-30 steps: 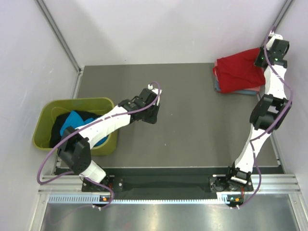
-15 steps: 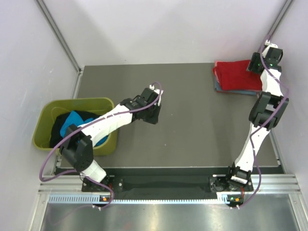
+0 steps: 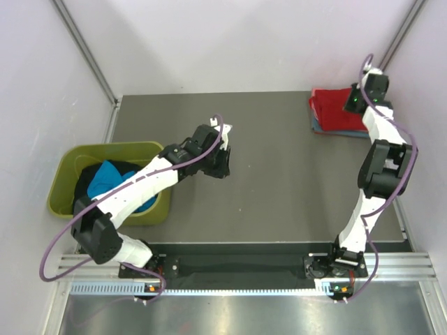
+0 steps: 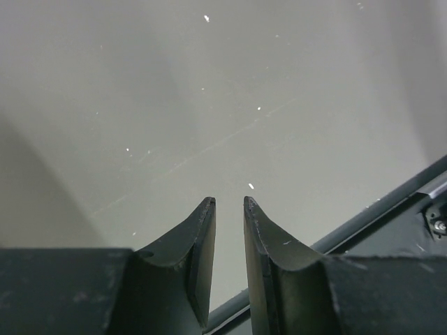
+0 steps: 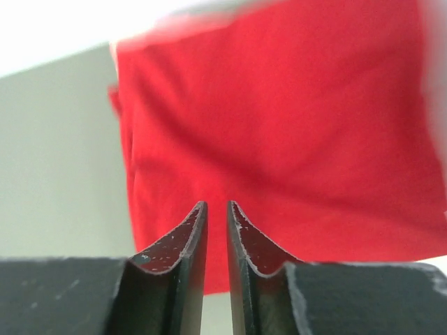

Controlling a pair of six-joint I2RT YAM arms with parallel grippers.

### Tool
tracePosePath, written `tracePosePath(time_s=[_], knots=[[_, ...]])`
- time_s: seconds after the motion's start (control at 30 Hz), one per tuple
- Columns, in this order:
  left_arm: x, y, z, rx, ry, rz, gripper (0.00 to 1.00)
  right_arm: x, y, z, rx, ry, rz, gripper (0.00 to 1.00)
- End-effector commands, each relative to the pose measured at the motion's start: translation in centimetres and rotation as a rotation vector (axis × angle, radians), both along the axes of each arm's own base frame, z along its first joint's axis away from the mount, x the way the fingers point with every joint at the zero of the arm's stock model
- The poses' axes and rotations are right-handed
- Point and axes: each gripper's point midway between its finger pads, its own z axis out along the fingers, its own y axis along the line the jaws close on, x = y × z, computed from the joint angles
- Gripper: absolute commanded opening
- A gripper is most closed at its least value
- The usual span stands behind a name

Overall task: Fold and stack the t-shirts
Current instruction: Neatly place the folded tshirt to the corner, then reset both grippers

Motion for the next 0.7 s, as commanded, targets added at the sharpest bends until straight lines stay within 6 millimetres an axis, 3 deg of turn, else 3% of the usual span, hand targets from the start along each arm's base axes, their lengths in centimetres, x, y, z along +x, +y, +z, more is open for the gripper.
tracePosePath(time_s=[0.0,0.13,0.27,0.4,0.43,0.57,0.67], knots=[[-0.3,-0.2,1.3,-0.05,-0.021,-0.002,0.28,-1.1,3.6,-2.9,0.05,0.044,0.045,0.17],[-0.4,0.0,1.6,-0.047,-0.028,0.001,0.28,-1.5,5.7,-6.4,0.049,0.095,0.067,0.17],[-0.4,0.2,2.2,-0.052,-0.04,0.006,0.28,-1.5,6.0,-7.7,0.048,0.127,0.077,0.18],[-0.8,0.1,3.0,-0.077,-0.036,0.008,0.28,-1.9,6.5,-6.2,0.045,0.136,0.106,0.19],[-0.9,0.0,3.5,-0.093,-0.041,0.006,0.28,-2.1,7.0,-5.0,0.047,0.124,0.12,0.2],[-1.2,-0.2,4.8,-0.151,-0.058,0.016,0.29,-3.9,8.6,-1.4,0.069,0.102,0.153,0.26],[-0.8,0.1,5.5,-0.166,-0.094,0.042,0.28,-6.8,9.7,0.9,0.124,0.128,0.148,0.32]])
